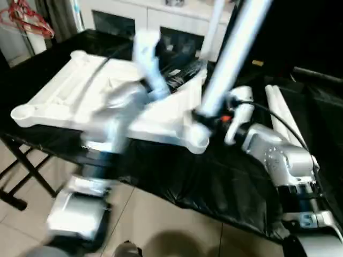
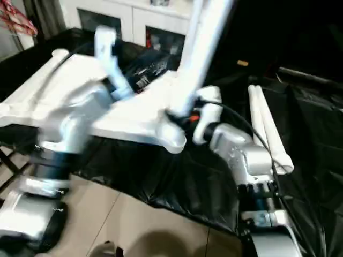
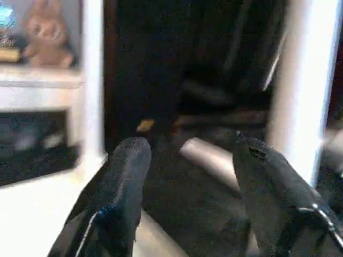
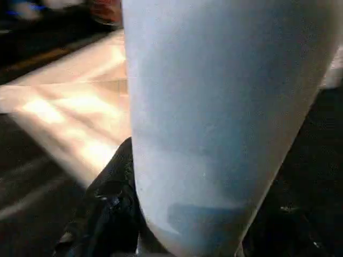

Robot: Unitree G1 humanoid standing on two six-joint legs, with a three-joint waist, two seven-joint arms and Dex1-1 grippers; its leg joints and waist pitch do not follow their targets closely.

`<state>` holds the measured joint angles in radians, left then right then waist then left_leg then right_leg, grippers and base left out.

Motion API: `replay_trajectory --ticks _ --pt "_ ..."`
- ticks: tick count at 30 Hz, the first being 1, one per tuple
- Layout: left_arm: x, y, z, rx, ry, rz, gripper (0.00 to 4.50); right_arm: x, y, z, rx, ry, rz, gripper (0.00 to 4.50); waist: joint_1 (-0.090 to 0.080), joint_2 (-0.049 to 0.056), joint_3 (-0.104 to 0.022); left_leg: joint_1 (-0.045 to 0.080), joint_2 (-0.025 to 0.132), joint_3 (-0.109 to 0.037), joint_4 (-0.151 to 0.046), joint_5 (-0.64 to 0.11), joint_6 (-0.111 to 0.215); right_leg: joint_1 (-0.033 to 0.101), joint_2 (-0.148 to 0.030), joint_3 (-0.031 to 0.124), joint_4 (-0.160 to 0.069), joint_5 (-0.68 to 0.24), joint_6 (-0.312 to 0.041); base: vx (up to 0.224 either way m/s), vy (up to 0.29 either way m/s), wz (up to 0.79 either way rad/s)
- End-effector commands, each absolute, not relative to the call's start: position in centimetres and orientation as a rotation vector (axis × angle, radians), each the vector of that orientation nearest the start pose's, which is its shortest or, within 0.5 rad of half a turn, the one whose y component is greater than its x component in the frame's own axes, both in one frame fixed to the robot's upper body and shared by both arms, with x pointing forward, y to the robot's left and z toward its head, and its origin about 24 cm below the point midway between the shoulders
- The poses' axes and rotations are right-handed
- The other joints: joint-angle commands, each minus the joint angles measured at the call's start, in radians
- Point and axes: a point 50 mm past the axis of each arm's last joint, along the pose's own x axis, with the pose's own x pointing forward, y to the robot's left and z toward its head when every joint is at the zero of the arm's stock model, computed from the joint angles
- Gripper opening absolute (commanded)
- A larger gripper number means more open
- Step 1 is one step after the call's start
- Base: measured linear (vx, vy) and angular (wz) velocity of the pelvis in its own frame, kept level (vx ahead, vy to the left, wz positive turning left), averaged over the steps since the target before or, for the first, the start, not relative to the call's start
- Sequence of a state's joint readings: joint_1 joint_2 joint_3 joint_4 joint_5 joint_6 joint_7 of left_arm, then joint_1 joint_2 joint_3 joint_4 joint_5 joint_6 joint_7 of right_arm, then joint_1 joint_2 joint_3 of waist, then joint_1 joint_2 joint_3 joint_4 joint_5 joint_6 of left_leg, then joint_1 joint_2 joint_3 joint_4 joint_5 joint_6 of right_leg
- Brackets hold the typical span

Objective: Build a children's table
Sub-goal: Pick table leg

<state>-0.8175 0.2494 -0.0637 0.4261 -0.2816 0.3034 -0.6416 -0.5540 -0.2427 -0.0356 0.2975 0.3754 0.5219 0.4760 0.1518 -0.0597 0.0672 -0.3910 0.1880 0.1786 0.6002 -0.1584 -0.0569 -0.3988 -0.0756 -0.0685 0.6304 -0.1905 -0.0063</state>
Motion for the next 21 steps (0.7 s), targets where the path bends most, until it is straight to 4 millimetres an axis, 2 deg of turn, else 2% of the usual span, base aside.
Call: replay_trajectory --ticks 1,3,5,6,7,8,9,10,11,12,14,15,16,17,20,21 --pt "37.0 10.1 16.4 0.13 -0.012 -0.848 2.85 34.6 -15.6 10.5 0.165 0.205 0.511 1.91 -0.005 0.02 -0.087 0.029 0.037 -0.019 -0.074 -0.169 -0.087 0.049 -0.07 0.046 -0.067 -0.091 -0.118 0.0 0.0 0.0" --pt "37.4 11.1 14.1 0.292 0.084 -0.866 2.85 34.6 -16.3 9.9 0.127 0.221 0.448 1.91 -0.01 0.019 -0.086 0.027 0.036 -0.018 -0.073 -0.159 -0.08 0.051 -0.069 0.046 -0.066 -0.052 -0.134 0.0 0.0 0.0" --pt "37.4 11.6 12.0 0.418 0.178 -0.913 2.85 34.6 -16.8 9.4 0.114 0.23 0.41 1.91 -0.013 0.023 -0.086 0.029 0.033 -0.016 -0.073 -0.169 -0.078 0.049 -0.068 0.048 -0.069 -0.067 -0.129 0.0 0.0 0.0" --pt "37.3 11.9 10.7 0.469 0.24 -0.949 2.85 34.5 -16.8 9.3 0.112 0.232 0.406 1.91 -0.013 0.021 -0.087 0.029 0.034 -0.016 -0.074 -0.175 -0.08 0.052 -0.071 0.049 -0.067 -0.074 -0.131 0.0 0.0 0.0" --pt "37.2 12.1 10.2 0.493 0.269 -0.967 2.85 34.5 -16.9 9.2 0.11 0.23 0.404 1.91 -0.013 0.033 -0.088 0.03 0.034 -0.017 -0.073 -0.178 -0.081 0.05 -0.072 0.05 -0.066 -0.071 -0.136 0.0 0.0 0.0" --pt "37.1 12.3 9.4 0.538 0.308 -0.986 2.85 34.4 -16.9 9.2 0.109 0.228 0.4 1.91 -0.017 0.029 -0.087 0.03 0.035 -0.016 -0.073 -0.186 -0.078 0.052 -0.071 0.05 -0.068 -0.064 -0.143 0.0 0.0 0.0" --pt "37.1 12.4 9.2 0.548 0.319 -0.991 2.85 34.4 -16.9 9.2 0.109 0.228 0.4 1.91 -0.015 0.029 -0.088 0.031 0.037 -0.017 -0.073 -0.186 -0.075 0.053 -0.074 0.05 -0.065 -0.052 -0.156 0.0 0.0 0.0" --pt "37.1 12.6 8.8 0.555 0.342 -1.0 2.85 34.2 -17.0 9.1 0.109 0.229 0.399 1.91 -0.015 0.037 -0.088 0.032 0.039 -0.018 -0.072 -0.191 -0.077 0.052 -0.076 0.05 -0.063 -0.046 -0.166 0.0 0.0 0.0" --pt "37.1 12.7 8.6 0.558 0.35 -1.001 2.85 34.2 -17.0 9.1 0.108 0.23 0.398 1.91 -0.018 0.034 -0.087 0.031 0.038 -0.016 -0.072 -0.199 -0.072 0.052 -0.074 0.049 -0.066 -0.038 -0.181 0.0 0.0 0.0" --pt "37.1 12.8 8.4 0.548 0.363 -1.005 2.85 34.0 -17.1 9.1 0.104 0.233 0.395 1.91 -0.017 0.041 -0.086 0.032 0.04 -0.017 -0.072 -0.209 -0.071 0.053 -0.076 0.049 -0.064 -0.041 -0.194 0.0 0.0 0.0" --pt "37.3 12.8 8.3 0.541 0.371 -1.006 2.85 33.7 -17.4 8.9 0.096 0.238 0.388 1.91 -0.018 0.04 -0.085 0.034 0.038 -0.015 -0.07 -0.221 -0.063 0.053 -0.076 0.05 -0.068 -0.055 -0.203 0.0 0.0 0.0" --pt "37.4 12.8 8.3 0.544 0.375 -1.005 2.85 33.5 -17.5 8.9 0.093 0.24 0.383 1.91 -0.017 0.039 -0.084 0.033 0.036 -0.014 -0.07 -0.218 -0.052 0.053 -0.075 0.05 -0.072 -0.069 -0.202 0.0 0.0 0.0" --pt "37.5 12.8 8.2 0.551 0.376 -1.002 2.85 33.3 -17.7 8.8 0.09 0.243 0.378 1.91 -0.015 0.051 -0.086 0.035 0.038 -0.015 -0.068 -0.219 -0.053 0.053 -0.078 0.051 -0.069 -0.071 -0.205 0.0 0.0 0.0" --pt "37.6 12.7 8.2 0.563 0.378 -0.996 2.85 33.2 -17.8 8.8 0.088 0.245 0.374 1.91 -0.018 0.044 -0.083 0.031 0.036 -0.015 -0.069 -0.217 -0.044 0.056 -0.075 0.051 -0.074 -0.082 -0.2 0.0 0.0 0.0" --pt "37.7 12.6 7.9 0.6 0.39 -1.0 2.85 33.0 -18.1 8.7 0.084 0.248 0.363 1.91 -0.018 0.052 -0.083 0.03 0.035 -0.016 -0.068 -0.222 -0.038 0.057 -0.078 0.05 -0.08 -0.13 -0.192 0.0 0.0 0.0" --pt "37.8 12.6 7.9 0.603 0.391 -0.999 2.68 32.9 -18.1 8.7 0.084 0.247 0.361 1.91 -0.017 0.055 -0.084 0.03 0.037 -0.017 -0.069 -0.221 -0.036 0.057 -0.078 0.05 -0.079 -0.134 -0.191 0.0 0.0 0.0"
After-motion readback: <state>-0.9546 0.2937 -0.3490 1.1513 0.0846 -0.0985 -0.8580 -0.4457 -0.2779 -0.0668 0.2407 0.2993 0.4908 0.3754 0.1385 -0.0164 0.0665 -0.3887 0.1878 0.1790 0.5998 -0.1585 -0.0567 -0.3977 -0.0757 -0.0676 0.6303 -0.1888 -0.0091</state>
